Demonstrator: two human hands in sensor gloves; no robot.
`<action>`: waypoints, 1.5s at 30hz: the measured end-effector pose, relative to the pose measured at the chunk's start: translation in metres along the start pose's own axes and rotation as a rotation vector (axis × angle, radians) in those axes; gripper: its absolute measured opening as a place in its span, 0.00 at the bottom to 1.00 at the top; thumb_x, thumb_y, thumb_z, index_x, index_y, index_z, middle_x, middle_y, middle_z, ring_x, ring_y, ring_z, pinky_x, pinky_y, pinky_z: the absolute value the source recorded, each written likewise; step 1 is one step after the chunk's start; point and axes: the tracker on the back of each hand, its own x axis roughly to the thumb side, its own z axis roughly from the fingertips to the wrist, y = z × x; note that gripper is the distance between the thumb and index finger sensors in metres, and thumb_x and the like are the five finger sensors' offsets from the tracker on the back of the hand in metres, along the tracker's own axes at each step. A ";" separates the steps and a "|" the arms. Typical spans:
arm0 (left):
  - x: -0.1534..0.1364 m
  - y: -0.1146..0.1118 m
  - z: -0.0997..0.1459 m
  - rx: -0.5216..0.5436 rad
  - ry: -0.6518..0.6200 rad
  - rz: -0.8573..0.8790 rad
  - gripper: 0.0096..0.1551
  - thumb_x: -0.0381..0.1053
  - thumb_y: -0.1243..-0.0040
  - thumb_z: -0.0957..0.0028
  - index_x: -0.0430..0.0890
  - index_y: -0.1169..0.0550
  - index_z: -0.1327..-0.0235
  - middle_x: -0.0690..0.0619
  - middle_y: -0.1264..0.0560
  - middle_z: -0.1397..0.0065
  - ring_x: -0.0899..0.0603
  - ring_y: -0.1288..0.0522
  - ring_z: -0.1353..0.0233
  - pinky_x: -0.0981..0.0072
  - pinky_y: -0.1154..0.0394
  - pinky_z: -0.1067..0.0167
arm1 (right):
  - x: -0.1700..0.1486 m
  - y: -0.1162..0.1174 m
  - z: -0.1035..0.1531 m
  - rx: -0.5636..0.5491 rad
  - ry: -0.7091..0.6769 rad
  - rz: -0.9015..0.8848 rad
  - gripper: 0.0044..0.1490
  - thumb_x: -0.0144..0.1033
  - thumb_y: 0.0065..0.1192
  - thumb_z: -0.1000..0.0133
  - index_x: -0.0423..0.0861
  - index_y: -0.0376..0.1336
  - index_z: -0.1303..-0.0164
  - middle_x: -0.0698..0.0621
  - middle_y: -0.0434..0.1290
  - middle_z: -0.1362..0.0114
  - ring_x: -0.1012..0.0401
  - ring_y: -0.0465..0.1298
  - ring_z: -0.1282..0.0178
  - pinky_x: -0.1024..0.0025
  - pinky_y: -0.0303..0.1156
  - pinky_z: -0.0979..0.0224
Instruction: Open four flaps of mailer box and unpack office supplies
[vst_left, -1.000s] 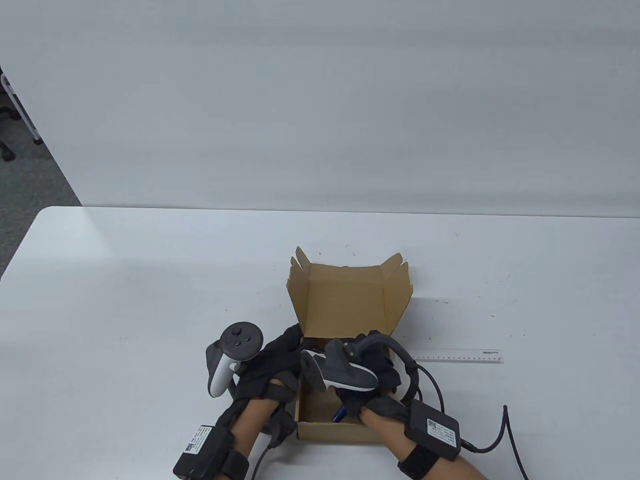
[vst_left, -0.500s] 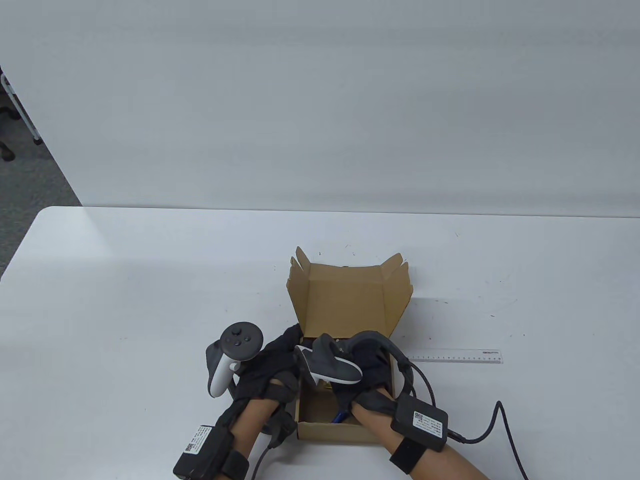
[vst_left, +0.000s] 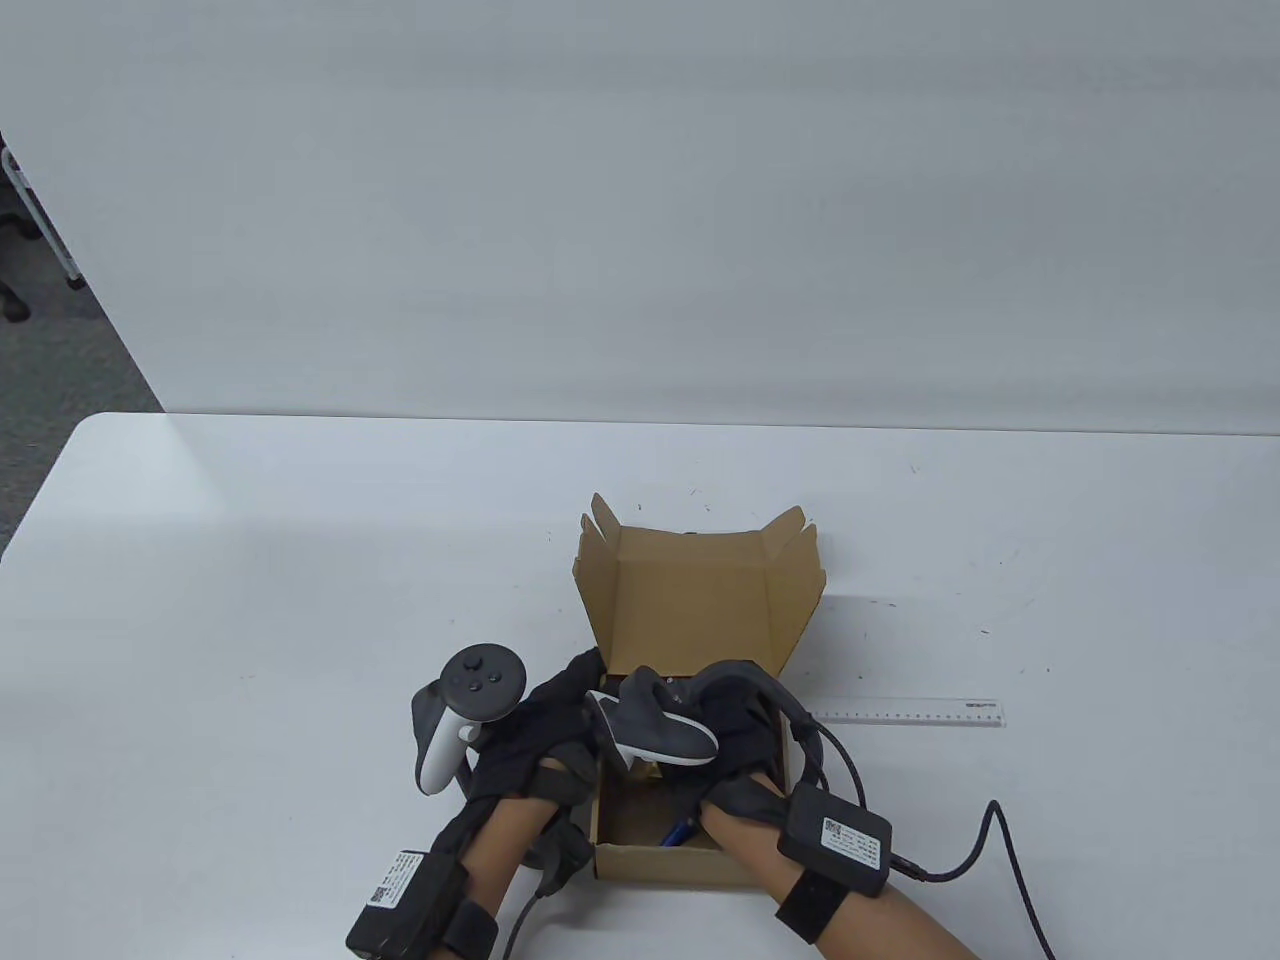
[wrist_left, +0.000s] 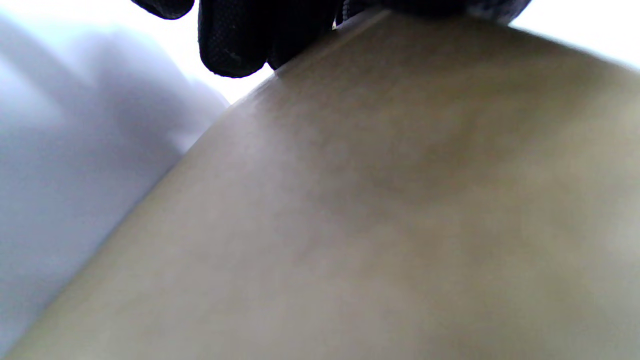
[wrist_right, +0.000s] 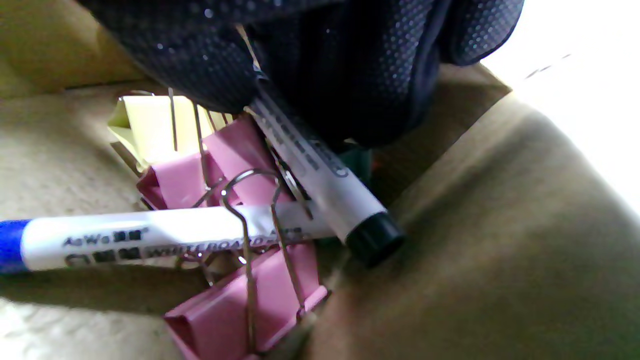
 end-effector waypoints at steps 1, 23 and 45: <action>0.000 0.000 0.000 0.000 0.000 -0.001 0.35 0.65 0.47 0.30 0.53 0.40 0.14 0.41 0.34 0.14 0.26 0.33 0.20 0.26 0.45 0.24 | -0.002 -0.001 0.001 -0.008 -0.003 -0.008 0.30 0.50 0.69 0.35 0.40 0.71 0.33 0.46 0.79 0.35 0.49 0.81 0.43 0.42 0.65 0.27; -0.001 0.000 0.000 -0.006 0.003 0.012 0.36 0.66 0.47 0.30 0.54 0.40 0.14 0.41 0.35 0.14 0.26 0.33 0.20 0.26 0.44 0.24 | -0.033 -0.020 0.035 -0.287 -0.029 -0.294 0.27 0.49 0.70 0.36 0.42 0.72 0.35 0.48 0.80 0.35 0.50 0.81 0.42 0.41 0.64 0.26; -0.002 -0.001 0.000 -0.011 0.007 0.041 0.36 0.66 0.47 0.30 0.54 0.40 0.14 0.40 0.35 0.14 0.26 0.33 0.20 0.26 0.45 0.25 | -0.074 -0.030 0.072 -0.532 -0.013 -0.458 0.27 0.49 0.71 0.36 0.42 0.72 0.36 0.48 0.81 0.36 0.50 0.81 0.42 0.41 0.64 0.26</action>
